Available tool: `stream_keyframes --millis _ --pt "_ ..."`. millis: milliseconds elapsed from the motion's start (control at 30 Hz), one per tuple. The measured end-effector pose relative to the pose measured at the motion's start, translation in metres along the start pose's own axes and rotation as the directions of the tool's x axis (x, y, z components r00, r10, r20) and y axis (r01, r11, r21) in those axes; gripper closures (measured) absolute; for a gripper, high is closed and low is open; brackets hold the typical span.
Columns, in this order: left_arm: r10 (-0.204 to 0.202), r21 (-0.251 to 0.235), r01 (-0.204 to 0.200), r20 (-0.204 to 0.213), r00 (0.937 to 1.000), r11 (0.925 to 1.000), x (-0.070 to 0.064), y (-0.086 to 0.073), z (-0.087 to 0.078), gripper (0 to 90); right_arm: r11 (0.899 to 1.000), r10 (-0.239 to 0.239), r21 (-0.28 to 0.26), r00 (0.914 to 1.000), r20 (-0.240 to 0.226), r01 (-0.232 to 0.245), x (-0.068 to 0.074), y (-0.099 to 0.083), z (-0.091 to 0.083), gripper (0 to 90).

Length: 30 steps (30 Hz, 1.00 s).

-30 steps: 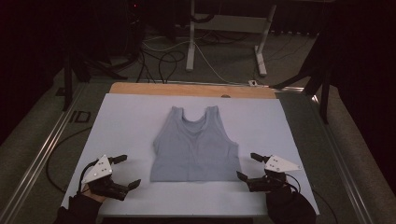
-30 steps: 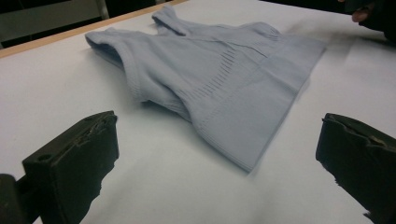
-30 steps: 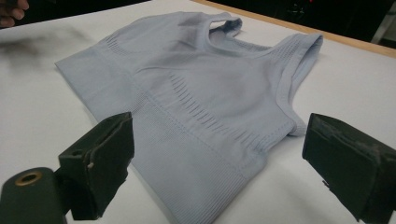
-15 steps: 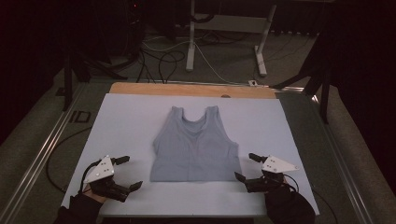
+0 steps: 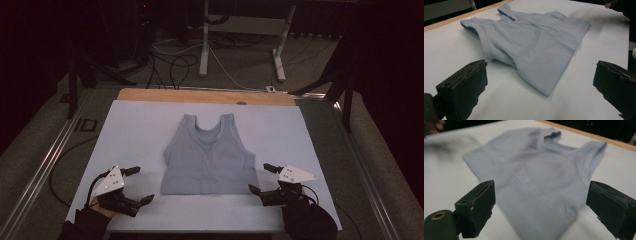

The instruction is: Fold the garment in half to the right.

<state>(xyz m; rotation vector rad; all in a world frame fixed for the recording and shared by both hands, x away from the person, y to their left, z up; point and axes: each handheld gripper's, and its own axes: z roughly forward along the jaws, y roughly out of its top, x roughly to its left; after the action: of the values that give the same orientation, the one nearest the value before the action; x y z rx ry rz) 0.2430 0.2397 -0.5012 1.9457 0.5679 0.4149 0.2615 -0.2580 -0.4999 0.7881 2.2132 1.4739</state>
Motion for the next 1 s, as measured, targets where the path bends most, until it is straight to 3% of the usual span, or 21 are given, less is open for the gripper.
stream_keyframes --millis 533,800,1000 --pt "0.004 0.011 -0.005 0.031 0.9995 0.9999 0.005 0.027 -0.002 0.4 0.999 -0.041 -0.017 0.9990 -0.016 0.041 -0.004 0.055 0.009 8.7" --pt "0.024 0.030 -0.025 0.035 0.9991 0.9992 0.004 0.036 0.000 0.4 0.997 -0.073 -0.024 0.9972 -0.020 0.072 -0.009 0.080 0.021 8.7" --pt "0.027 0.035 -0.028 0.033 0.9991 0.9990 0.002 0.039 0.003 0.4 0.995 -0.093 -0.032 0.9949 -0.039 0.092 -0.012 0.095 0.040 8.7"
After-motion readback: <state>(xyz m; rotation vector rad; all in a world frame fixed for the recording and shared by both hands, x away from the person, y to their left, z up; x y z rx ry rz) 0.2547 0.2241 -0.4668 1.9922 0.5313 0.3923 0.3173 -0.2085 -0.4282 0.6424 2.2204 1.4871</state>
